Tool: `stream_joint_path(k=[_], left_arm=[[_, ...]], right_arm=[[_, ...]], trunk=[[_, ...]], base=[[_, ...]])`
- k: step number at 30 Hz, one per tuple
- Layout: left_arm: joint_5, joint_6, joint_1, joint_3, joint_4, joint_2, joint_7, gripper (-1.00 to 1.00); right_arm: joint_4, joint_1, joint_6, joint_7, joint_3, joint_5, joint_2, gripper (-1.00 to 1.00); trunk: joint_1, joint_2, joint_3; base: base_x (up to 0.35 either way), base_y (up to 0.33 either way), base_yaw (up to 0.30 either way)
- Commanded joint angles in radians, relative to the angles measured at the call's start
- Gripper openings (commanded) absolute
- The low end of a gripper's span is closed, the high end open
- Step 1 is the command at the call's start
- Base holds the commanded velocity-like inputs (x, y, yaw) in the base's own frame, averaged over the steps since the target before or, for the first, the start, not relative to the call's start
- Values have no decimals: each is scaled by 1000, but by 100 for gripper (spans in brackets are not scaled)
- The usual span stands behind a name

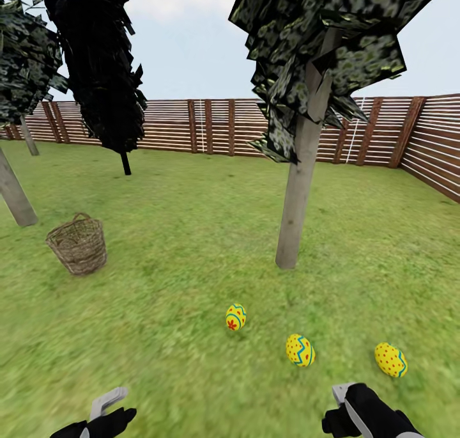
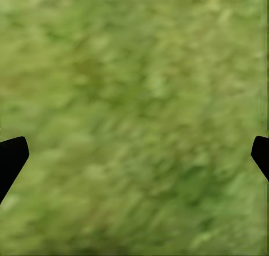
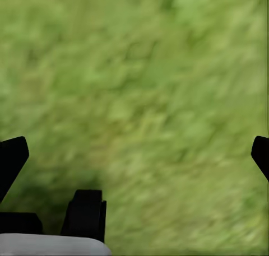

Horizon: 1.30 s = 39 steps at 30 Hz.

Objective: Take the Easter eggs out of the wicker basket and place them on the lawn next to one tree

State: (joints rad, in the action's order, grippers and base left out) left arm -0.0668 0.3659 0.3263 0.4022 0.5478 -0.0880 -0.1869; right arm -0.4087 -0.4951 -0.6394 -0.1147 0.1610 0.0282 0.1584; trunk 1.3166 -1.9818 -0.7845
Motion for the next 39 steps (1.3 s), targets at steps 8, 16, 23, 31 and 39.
stream_joint_path(k=[8,16,23,31,39], left_arm=[[-7,8,0,5,1,1,-3,100],[-7,9,0,5,1,1,-3,100],[-7,9,0,3,-12,1,-3,100],[-8,8,0,4,-14,1,-3,100],[-8,8,0,4,-16,3,-3,100]], right_arm=[[-1,0,-5,-2,5,3,2,100],[-1,0,-4,-2,5,4,3,100],[-1,0,-3,-2,5,4,3,100],[-1,0,-3,-2,6,3,1,100],[2,0,-4,-2,6,2,1,100]], trunk=[[-31,56,24],[-62,112,49],[-88,161,71],[-119,217,96],[-150,273,121]], base=[[0,0,0],[0,0,0],[0,0,0],[0,0,0],[0,0,0]])
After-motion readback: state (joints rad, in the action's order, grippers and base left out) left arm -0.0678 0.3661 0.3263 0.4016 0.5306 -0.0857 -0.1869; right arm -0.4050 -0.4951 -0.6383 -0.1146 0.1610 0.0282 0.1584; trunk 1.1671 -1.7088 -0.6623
